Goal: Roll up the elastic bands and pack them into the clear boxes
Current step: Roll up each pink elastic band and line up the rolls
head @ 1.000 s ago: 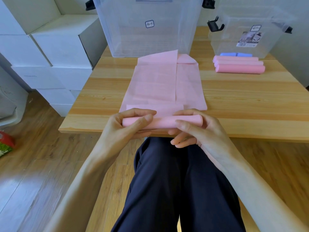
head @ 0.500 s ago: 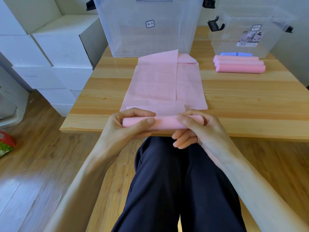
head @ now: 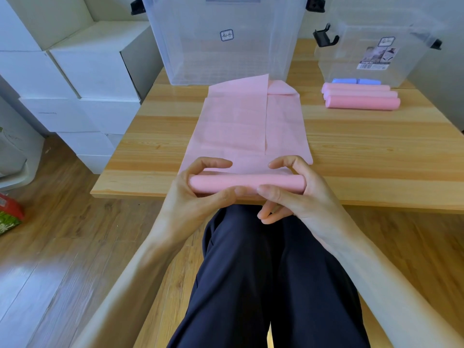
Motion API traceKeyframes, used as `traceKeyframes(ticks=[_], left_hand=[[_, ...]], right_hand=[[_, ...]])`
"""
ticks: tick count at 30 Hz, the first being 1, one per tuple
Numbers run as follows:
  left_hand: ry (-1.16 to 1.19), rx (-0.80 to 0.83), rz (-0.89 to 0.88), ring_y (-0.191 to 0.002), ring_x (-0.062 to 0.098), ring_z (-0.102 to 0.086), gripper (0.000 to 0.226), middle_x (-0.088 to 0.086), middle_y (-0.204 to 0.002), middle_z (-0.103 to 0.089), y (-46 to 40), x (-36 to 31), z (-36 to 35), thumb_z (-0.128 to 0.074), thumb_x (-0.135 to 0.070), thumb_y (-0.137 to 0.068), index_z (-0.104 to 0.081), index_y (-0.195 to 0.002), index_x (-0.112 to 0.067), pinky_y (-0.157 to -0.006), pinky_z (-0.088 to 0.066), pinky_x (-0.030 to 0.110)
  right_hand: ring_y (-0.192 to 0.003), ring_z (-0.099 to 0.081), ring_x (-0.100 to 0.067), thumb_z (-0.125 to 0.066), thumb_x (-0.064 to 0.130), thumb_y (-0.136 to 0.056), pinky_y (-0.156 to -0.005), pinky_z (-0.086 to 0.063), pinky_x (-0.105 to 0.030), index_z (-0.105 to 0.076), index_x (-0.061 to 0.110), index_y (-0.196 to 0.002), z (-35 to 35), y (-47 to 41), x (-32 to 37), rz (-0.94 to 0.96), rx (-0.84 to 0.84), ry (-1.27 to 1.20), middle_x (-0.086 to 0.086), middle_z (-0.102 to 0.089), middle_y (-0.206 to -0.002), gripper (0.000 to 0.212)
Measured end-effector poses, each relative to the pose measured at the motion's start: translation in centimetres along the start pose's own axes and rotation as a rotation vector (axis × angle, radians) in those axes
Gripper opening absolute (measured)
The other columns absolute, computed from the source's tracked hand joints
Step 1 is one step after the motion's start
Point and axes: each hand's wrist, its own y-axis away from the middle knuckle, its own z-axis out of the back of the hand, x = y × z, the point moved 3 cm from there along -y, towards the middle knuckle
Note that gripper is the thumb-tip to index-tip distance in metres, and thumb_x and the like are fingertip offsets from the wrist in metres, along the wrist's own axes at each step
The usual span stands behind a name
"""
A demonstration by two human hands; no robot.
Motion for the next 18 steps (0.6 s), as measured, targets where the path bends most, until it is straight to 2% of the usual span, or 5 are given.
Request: traceKeyframes(ticks=[4,7,10,13,18], left_hand=[[0.027,-0.014,0.005,-0.085,0.024,-0.073,0.047,0.005,-0.089,-0.073,-0.01,0.19,-0.17,-0.089,-0.025,-0.065,-0.067,-0.106,-0.019,-0.079,-0.062,0.036],[0.116,0.035,0.041,-0.089,0.020,-0.073,0.024,-0.002,-0.088,-0.072,-0.12,0.04,0.09,-0.082,-0.024,-0.077,-0.072,-0.098,-0.016,-0.076,-0.061,0.029],[0.166,0.083,0.069,-0.094,0.017,-0.071,0.013,-0.003,-0.095,-0.072,-0.25,-0.10,0.48,-0.077,-0.028,-0.076,-0.077,-0.086,-0.021,-0.076,-0.059,0.025],[0.172,0.102,0.073,-0.090,0.014,-0.071,0.004,-0.002,-0.093,-0.073,-0.22,-0.36,0.67,-0.075,-0.018,-0.079,-0.076,-0.082,-0.018,-0.072,-0.059,0.023],[0.133,0.047,0.049,-0.085,0.010,-0.072,0.017,-0.007,-0.090,-0.074,-0.20,-0.61,0.59,-0.070,-0.023,-0.073,-0.071,-0.084,-0.011,-0.067,-0.058,0.021]], right_hand=[[-0.060,-0.070,-0.029,-0.074,0.021,-0.077,-0.055,-0.059,-0.035,-0.052,0.010,-0.102,0.15,0.03,-0.18,0.000,0.010,-0.028,-0.018,-0.071,-0.078,0.035],[-0.062,-0.071,-0.030,-0.071,0.023,-0.081,-0.056,-0.059,-0.035,-0.052,0.007,-0.100,0.36,0.05,-0.31,-0.001,0.037,-0.026,-0.011,-0.069,-0.076,0.031],[-0.064,-0.071,-0.031,-0.066,0.025,-0.085,-0.057,-0.059,-0.036,-0.051,0.007,-0.103,0.44,0.05,-0.25,0.000,0.072,-0.025,-0.011,-0.069,-0.076,0.030],[-0.065,-0.071,-0.032,-0.063,0.027,-0.086,-0.058,-0.060,-0.037,-0.050,0.008,-0.104,0.37,0.02,-0.13,-0.002,0.115,-0.042,-0.013,-0.069,-0.077,0.029],[-0.063,-0.070,-0.032,-0.065,0.024,-0.083,-0.056,-0.059,-0.038,-0.051,0.008,-0.110,0.35,0.13,0.08,0.011,0.139,-0.040,-0.013,-0.069,-0.076,0.035]])
